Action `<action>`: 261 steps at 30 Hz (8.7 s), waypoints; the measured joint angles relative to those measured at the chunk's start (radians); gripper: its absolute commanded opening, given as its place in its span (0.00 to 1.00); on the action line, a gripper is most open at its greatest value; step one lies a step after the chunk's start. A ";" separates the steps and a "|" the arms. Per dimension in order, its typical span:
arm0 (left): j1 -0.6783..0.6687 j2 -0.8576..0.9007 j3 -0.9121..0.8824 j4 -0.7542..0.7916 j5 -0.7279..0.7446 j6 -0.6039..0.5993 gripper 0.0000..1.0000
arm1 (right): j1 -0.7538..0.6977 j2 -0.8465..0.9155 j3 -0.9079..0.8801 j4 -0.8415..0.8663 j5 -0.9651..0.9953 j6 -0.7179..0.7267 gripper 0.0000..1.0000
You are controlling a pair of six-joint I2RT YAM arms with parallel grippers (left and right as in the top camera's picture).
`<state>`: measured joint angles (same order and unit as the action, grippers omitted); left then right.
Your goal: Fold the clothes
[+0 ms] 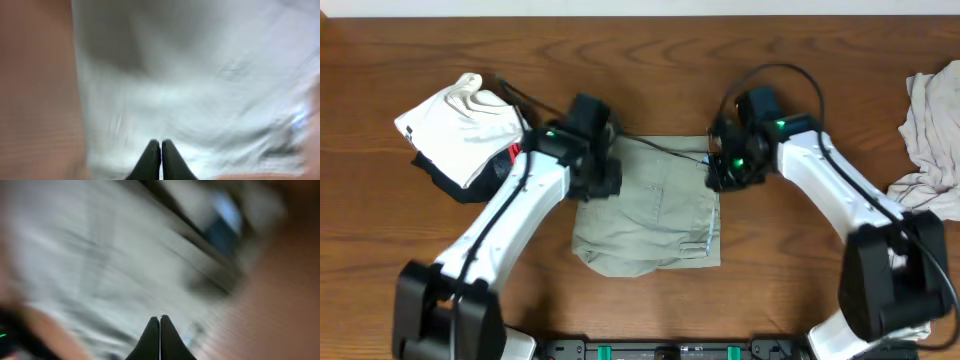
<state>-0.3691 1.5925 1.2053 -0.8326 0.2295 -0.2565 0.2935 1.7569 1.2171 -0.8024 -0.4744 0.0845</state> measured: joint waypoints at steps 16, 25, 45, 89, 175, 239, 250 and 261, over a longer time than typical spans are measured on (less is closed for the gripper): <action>0.000 0.230 0.001 0.352 -0.114 0.055 0.06 | 0.100 0.128 0.005 0.271 -0.028 0.083 0.01; 0.006 0.276 -0.004 0.271 -0.232 0.098 0.06 | 0.041 0.185 0.010 0.116 0.333 0.143 0.02; 0.134 0.049 0.011 -0.052 -0.148 0.063 0.98 | -0.178 0.116 0.010 -0.025 0.267 0.085 0.47; 0.124 0.267 -0.215 0.255 0.459 0.229 0.24 | -0.178 0.116 0.010 -0.069 0.234 0.067 0.47; 0.318 -0.187 -0.074 0.372 0.411 -0.040 0.06 | -0.108 -0.359 0.002 -0.074 0.060 0.056 0.11; 0.881 0.074 0.014 0.321 0.230 0.386 0.06 | -0.108 -0.365 0.001 -0.043 0.082 0.172 0.14; 0.879 0.186 0.034 0.301 0.135 0.311 0.06 | -0.108 -0.365 0.001 -0.045 0.082 0.205 0.14; 0.860 -0.039 0.034 0.262 0.128 0.243 0.22 | -0.108 -0.365 0.001 -0.045 0.082 0.216 0.15</action>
<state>0.4911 1.5536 1.2392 -0.5709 0.3576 -0.0139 0.1852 1.3922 1.2182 -0.8471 -0.3923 0.3004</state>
